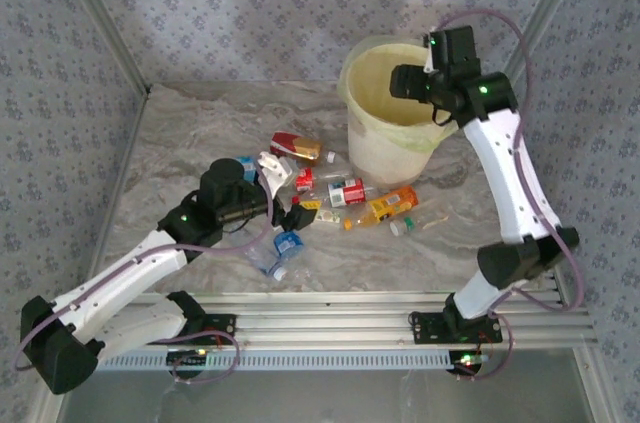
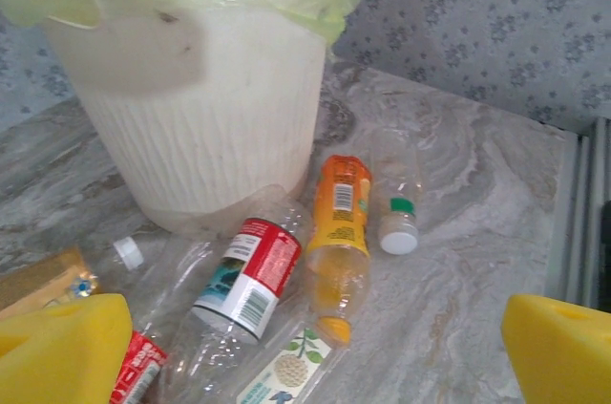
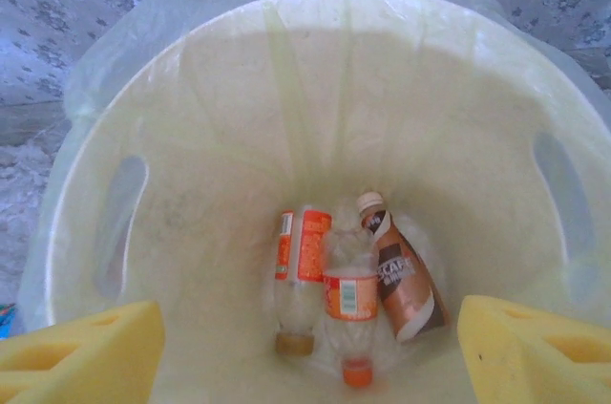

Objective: Put the plastic bottles in the bin

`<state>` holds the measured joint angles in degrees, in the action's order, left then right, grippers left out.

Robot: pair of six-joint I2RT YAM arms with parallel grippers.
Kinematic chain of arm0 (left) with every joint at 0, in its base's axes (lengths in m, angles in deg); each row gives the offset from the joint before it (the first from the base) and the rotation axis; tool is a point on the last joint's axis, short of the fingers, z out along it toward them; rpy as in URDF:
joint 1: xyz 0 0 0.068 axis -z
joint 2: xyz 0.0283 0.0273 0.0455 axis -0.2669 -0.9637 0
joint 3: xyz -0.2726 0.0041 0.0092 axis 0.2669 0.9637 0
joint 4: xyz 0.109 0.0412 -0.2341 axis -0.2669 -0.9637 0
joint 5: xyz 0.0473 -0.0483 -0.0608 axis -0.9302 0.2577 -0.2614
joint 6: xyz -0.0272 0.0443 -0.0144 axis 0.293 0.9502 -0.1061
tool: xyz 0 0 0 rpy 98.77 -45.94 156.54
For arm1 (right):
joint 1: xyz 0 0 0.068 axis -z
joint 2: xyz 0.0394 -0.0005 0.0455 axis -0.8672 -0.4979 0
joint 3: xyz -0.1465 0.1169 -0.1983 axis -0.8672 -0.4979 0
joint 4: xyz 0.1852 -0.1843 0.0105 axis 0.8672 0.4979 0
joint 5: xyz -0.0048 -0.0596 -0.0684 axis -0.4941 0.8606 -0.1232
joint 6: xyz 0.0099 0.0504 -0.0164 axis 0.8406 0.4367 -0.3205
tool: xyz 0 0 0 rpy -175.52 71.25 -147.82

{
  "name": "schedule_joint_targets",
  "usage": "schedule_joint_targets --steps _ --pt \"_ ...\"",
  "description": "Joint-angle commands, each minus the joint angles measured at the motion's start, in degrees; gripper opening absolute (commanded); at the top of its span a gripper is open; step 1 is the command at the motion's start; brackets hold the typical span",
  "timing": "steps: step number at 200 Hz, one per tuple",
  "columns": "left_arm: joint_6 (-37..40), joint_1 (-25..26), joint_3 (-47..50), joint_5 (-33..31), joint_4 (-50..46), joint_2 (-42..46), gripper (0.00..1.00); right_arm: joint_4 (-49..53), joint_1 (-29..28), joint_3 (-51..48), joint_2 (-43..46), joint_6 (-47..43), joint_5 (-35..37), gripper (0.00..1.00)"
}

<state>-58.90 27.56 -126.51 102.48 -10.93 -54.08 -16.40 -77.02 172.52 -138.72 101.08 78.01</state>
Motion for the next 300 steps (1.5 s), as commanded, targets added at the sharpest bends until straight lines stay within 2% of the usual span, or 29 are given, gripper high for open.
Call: schedule_joint_targets --steps 1,91,118,153,204,254,300 --pt "1.66 0.93 -2.88 4.87 -1.56 -0.81 1.0 2.12 0.12 -5.86 5.76 4.6 0.72 0.84" --pt "3.28 3.41 -5.66 4.44 -6.09 -5.2 1.0 -0.59 2.55 -41.99 31.98 24.41 2.24 0.85" --pt "3.7 4.53 -5.75 4.07 -6.4 -5.54 1.0 -3.69 4.56 -52.8 37.37 29.25 0.4 0.87" --pt "3.95 4.99 -5.93 4.07 -6.76 -5.54 1.0 -9.94 6.85 -61.71 37.56 32.94 -5.34 0.9" --pt "4.21 5.2 -6.02 3.7 -7.08 -5.64 1.0 -18.54 8.91 -70.86 35.75 37.91 -7.8 0.97" --pt "4.21 5.16 -6.03 3.56 -7.17 -5.67 1.0 -27.74 11.92 -76.43 32.53 41.24 -10.05 0.95" --pt "4.35 5.14 -6.06 3.54 -7.26 -5.89 1.0 -31.43 14.45 -77.35 27.77 40.67 -10.72 0.94"
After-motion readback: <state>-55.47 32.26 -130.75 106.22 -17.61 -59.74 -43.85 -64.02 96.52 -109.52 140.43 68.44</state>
